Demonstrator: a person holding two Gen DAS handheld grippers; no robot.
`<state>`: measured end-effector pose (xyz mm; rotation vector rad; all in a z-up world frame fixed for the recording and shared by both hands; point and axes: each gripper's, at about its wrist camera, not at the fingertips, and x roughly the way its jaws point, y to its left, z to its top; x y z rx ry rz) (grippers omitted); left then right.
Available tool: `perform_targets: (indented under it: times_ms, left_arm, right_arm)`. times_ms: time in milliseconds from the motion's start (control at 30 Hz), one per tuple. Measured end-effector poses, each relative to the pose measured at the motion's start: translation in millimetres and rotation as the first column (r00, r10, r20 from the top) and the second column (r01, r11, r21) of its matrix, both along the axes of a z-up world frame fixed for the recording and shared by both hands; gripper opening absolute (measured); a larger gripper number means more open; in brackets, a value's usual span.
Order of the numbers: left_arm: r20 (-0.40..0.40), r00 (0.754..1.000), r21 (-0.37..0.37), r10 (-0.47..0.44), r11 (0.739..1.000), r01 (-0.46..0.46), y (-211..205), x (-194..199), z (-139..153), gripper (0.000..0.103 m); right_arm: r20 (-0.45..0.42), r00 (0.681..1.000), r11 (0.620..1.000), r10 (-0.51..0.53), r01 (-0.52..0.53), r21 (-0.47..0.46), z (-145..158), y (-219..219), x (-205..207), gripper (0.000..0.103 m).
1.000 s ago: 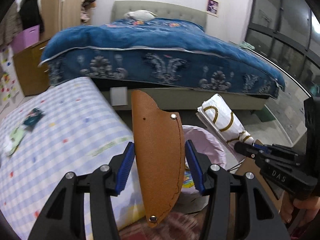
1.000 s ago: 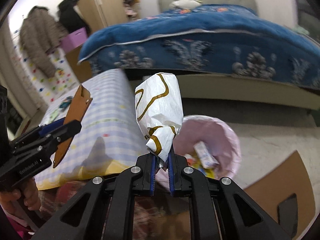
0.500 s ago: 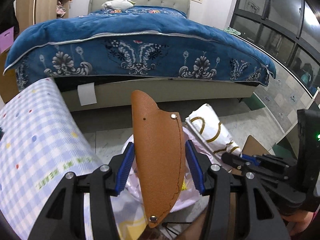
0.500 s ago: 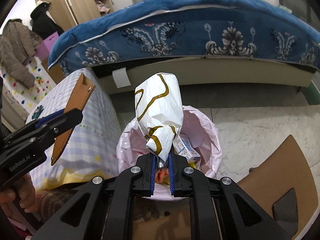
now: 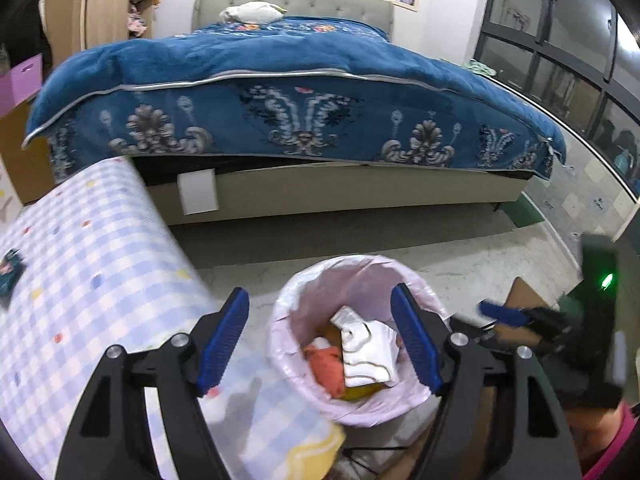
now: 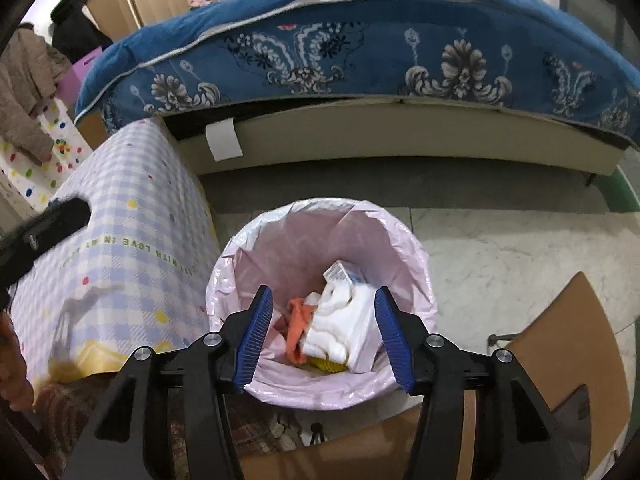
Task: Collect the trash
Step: 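Move both open tools back over the table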
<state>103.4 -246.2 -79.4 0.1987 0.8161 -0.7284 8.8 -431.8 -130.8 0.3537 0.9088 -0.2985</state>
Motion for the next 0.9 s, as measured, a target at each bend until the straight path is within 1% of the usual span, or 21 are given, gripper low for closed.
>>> perform_targets:
  times_ms: [200, 433, 533, 600, 733, 833, 900]
  left_arm:
    - [-0.017, 0.997, -0.002, 0.081, 0.997, -0.082, 46, -6, 5, 0.071]
    - [0.024, 0.988, -0.013, 0.151, 0.988, -0.151, 98, -25, 20, 0.072]
    - [0.038, 0.980, -0.008, 0.197, 0.980, -0.197, 125, -31, 24, 0.072]
    - [0.040, 0.971, -0.010, 0.236, 0.972, -0.236, 147, -32, 26, 0.072]
    - [0.033, 0.944, -0.004, 0.327, 0.945, -0.327, 191, -30, 24, 0.073]
    - [0.036, 0.914, -0.002, 0.403, 0.915, -0.404, 226, -25, 26, 0.078]
    - [0.048, 0.886, 0.004, 0.461, 0.887, -0.462, 252, -21, 28, 0.079]
  right_arm:
    - [0.065, 0.998, 1.000, 0.004, -0.003, -0.016, 32, 13, -15, 0.054]
    - [0.120, 0.990, 0.997, 0.073, -0.069, -0.041, 62, 53, -19, 0.054]
    - [0.133, 0.984, 0.992, 0.116, -0.109, -0.057, 72, 74, -18, 0.054]
    - [0.138, 0.979, 0.987, 0.152, -0.144, -0.069, 78, 90, -14, 0.054]
    - [0.134, 0.961, 0.969, 0.241, -0.230, -0.093, 86, 128, 0, 0.054]
    - [0.127, 0.947, 0.953, 0.296, -0.284, -0.105, 90, 155, 15, 0.054]
    - [0.128, 0.936, 0.943, 0.328, -0.315, -0.110, 94, 171, 25, 0.054]
